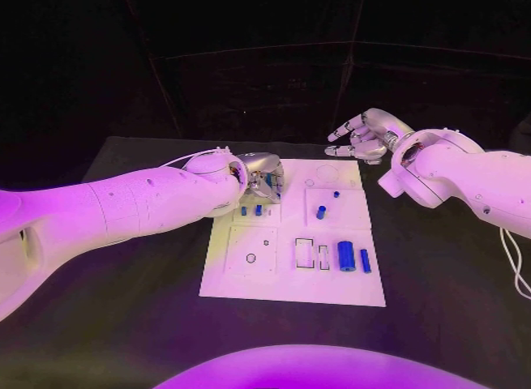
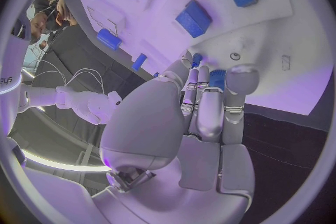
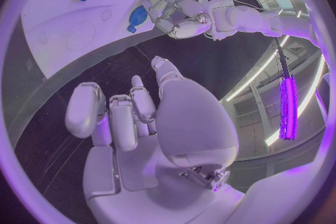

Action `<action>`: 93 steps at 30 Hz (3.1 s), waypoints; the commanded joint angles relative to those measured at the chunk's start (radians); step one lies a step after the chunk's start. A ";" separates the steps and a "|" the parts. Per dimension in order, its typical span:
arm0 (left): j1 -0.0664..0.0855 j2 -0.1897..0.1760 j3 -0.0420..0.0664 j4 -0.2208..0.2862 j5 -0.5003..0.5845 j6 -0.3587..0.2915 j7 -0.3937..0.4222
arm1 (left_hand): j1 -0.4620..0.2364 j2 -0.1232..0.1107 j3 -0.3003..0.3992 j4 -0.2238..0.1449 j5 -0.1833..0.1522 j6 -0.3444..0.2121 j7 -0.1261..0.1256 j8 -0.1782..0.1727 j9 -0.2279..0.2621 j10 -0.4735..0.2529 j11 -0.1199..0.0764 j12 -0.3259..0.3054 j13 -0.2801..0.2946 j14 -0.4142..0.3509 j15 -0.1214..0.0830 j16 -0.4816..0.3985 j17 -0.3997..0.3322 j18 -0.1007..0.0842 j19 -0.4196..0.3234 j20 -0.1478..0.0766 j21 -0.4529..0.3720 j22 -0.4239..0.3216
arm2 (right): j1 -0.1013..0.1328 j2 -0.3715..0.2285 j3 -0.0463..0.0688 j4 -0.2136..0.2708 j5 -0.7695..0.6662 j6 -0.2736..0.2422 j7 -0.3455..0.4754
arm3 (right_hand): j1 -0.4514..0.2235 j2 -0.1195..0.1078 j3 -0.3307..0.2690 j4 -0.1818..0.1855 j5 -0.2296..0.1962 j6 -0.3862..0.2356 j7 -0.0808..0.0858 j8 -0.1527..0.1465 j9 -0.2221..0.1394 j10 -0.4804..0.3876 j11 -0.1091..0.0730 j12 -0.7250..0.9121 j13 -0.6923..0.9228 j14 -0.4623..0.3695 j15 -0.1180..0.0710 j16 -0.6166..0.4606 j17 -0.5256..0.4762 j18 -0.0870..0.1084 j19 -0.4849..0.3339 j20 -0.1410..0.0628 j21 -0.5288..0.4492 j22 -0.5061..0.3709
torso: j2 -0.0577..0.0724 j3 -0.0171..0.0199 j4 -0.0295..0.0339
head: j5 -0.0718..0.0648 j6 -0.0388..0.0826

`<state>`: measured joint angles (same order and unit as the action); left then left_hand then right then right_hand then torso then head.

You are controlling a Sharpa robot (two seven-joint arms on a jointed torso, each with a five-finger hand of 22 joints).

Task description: Assemble the parts on the task board

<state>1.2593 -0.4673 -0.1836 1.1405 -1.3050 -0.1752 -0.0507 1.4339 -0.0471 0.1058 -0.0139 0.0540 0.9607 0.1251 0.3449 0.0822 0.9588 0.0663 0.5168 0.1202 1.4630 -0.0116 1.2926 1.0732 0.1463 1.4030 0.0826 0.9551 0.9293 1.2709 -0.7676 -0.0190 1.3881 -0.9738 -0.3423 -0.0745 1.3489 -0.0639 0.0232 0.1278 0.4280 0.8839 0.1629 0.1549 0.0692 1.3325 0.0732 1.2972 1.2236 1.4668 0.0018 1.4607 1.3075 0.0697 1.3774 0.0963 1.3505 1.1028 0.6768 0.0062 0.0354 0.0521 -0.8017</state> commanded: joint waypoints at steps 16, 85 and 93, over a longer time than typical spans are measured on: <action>0.001 0.020 0.000 -0.020 -0.020 0.071 -0.031 | 0.005 0.025 0.076 -0.030 -0.004 0.044 -0.004 -0.037 -0.017 0.059 -0.005 -0.054 -0.049 0.009 -0.009 0.005 -0.023 -0.020 0.002 -0.002 0.043 0.049 | 0.002 0.004 0.001 0.000 -0.001 0.000 0.011 | 0.003 0.002 0.004 0.002 0.010 -0.004 -0.001 0.007 0.000 -0.006 -0.002 -0.001 0.000 0.059 -0.010 -0.002 0.053 0.020 -0.004 0.000 -0.003 0.000 | 0.000 0.0006 -0.0005 | -0.002 0.000; -0.002 -0.152 0.059 0.093 0.034 0.056 -0.050 | -0.074 -0.023 0.327 -0.138 -0.005 0.121 0.004 -0.114 -0.016 0.166 -0.007 -0.151 -0.054 0.011 -0.011 0.024 -0.055 -0.027 -0.003 -0.004 0.098 0.123 | 0.001 0.007 0.001 -0.009 -0.001 -0.001 0.015 | 0.003 0.002 0.004 0.002 0.010 -0.004 -0.001 0.007 0.000 -0.006 -0.002 -0.001 0.000 0.059 -0.010 -0.002 0.053 0.020 -0.004 0.000 -0.003 0.000 | 0.000 0.0009 0.0007 | 0.011 -0.001; -0.004 -0.144 0.059 0.083 0.033 0.075 -0.053 | -0.078 -0.026 0.324 -0.138 -0.005 0.122 0.004 -0.116 -0.016 0.167 -0.007 -0.153 -0.054 0.010 -0.011 0.023 -0.059 -0.027 -0.004 -0.004 0.096 0.122 | 0.001 0.006 0.001 -0.008 -0.001 -0.001 0.015 | 0.002 0.002 0.005 0.003 0.012 -0.004 -0.002 0.008 0.000 -0.006 -0.002 0.000 0.001 0.059 -0.010 -0.003 0.053 0.020 -0.005 0.000 -0.005 -0.002 | 0.000 0.0011 0.0001 | 0.011 -0.001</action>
<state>1.2542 -0.6126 -0.1254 1.2243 -1.2687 -0.1278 -0.0966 1.3640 -0.0734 0.4324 -0.1503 0.0460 1.0758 0.1268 0.2325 0.0661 1.1241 0.0534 0.3673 0.0663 1.4688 -0.0176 1.3158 1.0157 0.1316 1.4032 0.0824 1.0538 1.0520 1.2705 -0.7615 -0.0189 1.3786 -0.9738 -0.3422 -0.0673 1.3489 -0.0640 0.0232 0.1278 0.4359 0.8839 0.1629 0.1588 0.0692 1.3327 0.0732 1.2973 1.2239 1.4632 -0.0018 1.4607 1.3078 0.0697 1.3775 0.0963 1.3505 1.1019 0.6765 0.0073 0.0357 0.0637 -0.8025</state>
